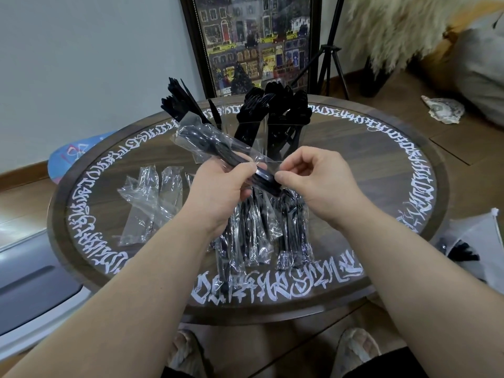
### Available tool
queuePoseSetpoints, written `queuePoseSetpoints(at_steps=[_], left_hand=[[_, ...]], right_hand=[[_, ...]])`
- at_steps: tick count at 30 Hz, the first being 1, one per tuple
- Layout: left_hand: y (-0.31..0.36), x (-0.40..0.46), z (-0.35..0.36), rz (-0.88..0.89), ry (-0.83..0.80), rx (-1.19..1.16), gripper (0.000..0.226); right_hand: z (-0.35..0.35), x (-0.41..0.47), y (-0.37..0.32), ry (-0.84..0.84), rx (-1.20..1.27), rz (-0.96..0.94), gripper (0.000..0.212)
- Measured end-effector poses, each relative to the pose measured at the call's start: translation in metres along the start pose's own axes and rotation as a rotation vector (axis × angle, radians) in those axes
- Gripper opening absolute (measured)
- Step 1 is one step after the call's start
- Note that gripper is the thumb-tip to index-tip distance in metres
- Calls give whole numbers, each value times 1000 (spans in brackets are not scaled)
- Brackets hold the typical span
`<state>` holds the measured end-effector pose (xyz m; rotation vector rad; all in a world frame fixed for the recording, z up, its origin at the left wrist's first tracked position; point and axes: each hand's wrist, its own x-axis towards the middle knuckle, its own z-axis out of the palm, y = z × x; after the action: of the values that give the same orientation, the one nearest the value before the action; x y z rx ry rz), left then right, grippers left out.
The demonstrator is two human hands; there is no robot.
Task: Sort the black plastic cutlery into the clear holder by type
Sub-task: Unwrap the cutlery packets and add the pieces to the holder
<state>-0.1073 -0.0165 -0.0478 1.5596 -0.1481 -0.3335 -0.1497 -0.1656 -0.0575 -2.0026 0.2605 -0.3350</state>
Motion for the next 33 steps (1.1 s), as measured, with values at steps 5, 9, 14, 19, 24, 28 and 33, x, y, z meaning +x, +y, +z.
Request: queuePoseSetpoints(at_steps=[5,9,14,19,24,28,33], left_hand=[[-3,2,0,4,2,19,2],[-2,3,-1,8,31,48,8],[-2,3,-1,3,56,68,10],[0,3,-1,-172,64,22,43],[3,3,2,-166,44,-86,23],[0,7,-2,-119,100,-93,14],[1,4,-2,-65,114,-68,12]], right_hand=[[-1,-1,-2,-25,8,-4,12],[0,0,-1,-33,51,-14,15],[1,0,-1,-38,59,-34,15],[2,-1,2,58,-130,-173,23],[7,-5,2,13,-230,-288,29],[7,-6,-2,-60,-167,-178,22],[10,-6,-6,-89,47,-48,19]])
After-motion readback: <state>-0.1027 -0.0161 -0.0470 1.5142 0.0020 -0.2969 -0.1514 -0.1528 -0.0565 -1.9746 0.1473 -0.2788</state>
